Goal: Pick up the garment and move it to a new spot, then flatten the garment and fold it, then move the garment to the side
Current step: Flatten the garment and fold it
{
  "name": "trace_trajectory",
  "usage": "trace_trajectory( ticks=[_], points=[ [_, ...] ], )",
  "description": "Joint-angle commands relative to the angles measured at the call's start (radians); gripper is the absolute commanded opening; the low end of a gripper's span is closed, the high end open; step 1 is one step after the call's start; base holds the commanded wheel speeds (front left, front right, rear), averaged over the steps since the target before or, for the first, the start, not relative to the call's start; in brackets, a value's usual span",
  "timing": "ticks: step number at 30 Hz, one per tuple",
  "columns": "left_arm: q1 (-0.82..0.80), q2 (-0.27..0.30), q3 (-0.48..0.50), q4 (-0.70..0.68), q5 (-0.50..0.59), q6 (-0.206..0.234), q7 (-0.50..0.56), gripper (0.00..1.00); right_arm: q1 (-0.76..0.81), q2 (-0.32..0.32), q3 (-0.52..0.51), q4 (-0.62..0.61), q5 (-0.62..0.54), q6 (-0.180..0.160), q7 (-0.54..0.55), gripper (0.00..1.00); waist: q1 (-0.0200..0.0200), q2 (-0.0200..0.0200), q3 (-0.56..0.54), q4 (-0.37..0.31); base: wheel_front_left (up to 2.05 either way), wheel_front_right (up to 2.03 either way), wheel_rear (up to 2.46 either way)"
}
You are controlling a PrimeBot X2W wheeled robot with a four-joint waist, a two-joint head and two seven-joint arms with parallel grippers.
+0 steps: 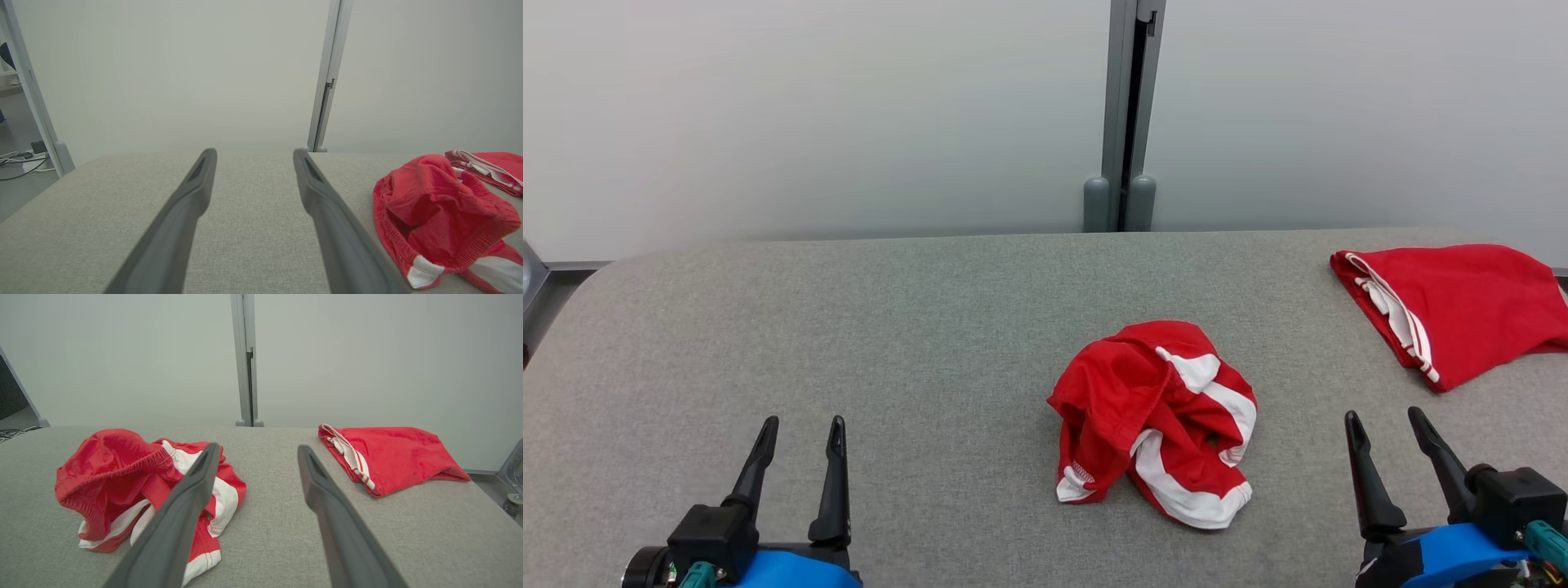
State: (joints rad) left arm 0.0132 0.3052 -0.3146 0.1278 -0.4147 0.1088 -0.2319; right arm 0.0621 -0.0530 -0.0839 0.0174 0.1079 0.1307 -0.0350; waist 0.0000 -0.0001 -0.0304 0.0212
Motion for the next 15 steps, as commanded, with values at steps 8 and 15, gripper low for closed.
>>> trace_trajectory(
  ticks=[8,15],
  points=[
    [0.036,-0.001,0.003,0.003,-0.023,0.012,0.010,1.00,0.002,0.003,0.001,0.021,0.011,0.000,-0.002,1.00,0.0000,0.0001,0.001,-0.009,0.00,0.00,0.00],
    [0.044,0.005,0.003,0.008,-0.034,0.020,0.029,1.00,-0.006,0.003,0.005,0.032,0.018,0.000,-0.007,1.00,0.0000,0.0001,0.005,-0.004,0.00,0.00,0.00]
  ],
)
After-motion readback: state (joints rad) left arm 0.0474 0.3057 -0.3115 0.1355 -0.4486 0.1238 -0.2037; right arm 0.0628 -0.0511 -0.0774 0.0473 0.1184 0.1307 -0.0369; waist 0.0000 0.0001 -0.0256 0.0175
